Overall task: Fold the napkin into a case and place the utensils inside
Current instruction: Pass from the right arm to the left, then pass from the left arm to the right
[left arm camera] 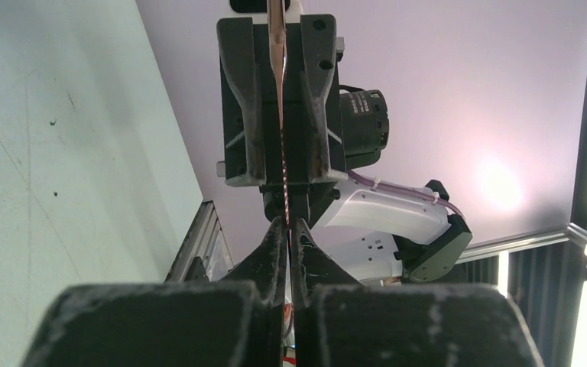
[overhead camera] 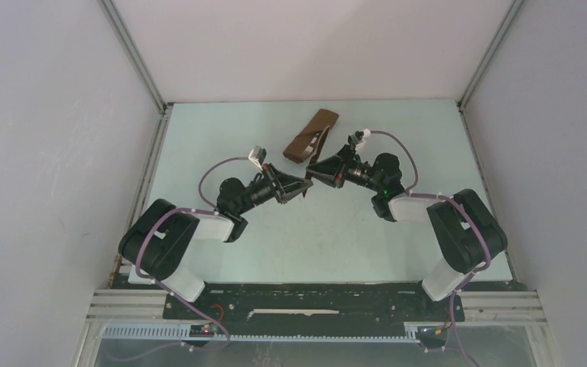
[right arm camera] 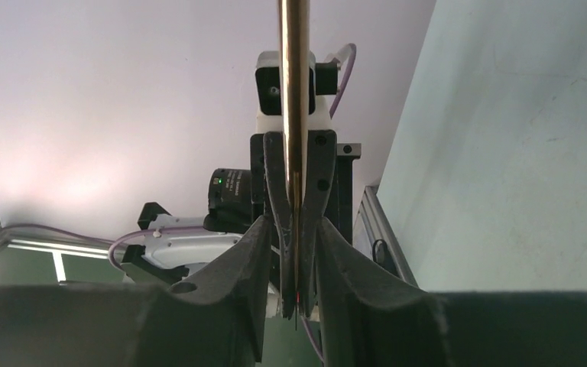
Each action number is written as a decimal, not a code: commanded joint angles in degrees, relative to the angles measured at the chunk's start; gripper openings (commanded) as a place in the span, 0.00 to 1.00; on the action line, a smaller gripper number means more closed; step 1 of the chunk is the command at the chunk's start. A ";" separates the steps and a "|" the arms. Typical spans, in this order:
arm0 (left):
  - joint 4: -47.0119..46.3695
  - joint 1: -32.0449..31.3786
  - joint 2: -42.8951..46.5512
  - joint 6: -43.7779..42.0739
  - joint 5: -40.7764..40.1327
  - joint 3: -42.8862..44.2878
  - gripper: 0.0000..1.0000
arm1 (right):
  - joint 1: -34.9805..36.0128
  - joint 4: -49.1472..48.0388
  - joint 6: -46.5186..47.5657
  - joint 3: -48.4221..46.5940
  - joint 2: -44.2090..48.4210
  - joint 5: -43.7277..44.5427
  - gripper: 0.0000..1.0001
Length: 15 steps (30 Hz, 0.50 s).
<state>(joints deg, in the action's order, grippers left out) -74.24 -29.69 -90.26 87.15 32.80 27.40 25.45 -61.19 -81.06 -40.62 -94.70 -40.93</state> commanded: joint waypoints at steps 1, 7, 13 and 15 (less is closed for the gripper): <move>-3.47 0.38 0.13 -2.26 0.82 1.78 0.00 | 2.09 -2.30 -0.84 2.21 1.62 1.75 0.34; -4.06 0.67 -0.14 -2.01 0.40 1.28 0.00 | 3.16 -7.57 -4.01 3.12 -0.59 2.08 0.22; -4.67 1.30 -0.13 -1.95 0.01 0.51 0.00 | 3.36 -6.20 -3.36 3.71 0.71 2.91 0.26; -5.11 1.30 -0.28 -1.70 -0.08 0.46 0.00 | 3.44 -5.53 -3.08 3.71 0.76 3.19 0.26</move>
<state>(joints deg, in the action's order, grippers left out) -74.46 -29.04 -90.76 86.96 33.19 27.40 28.01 -65.04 -84.07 -37.36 -95.29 -38.83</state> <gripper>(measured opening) 0.006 0.256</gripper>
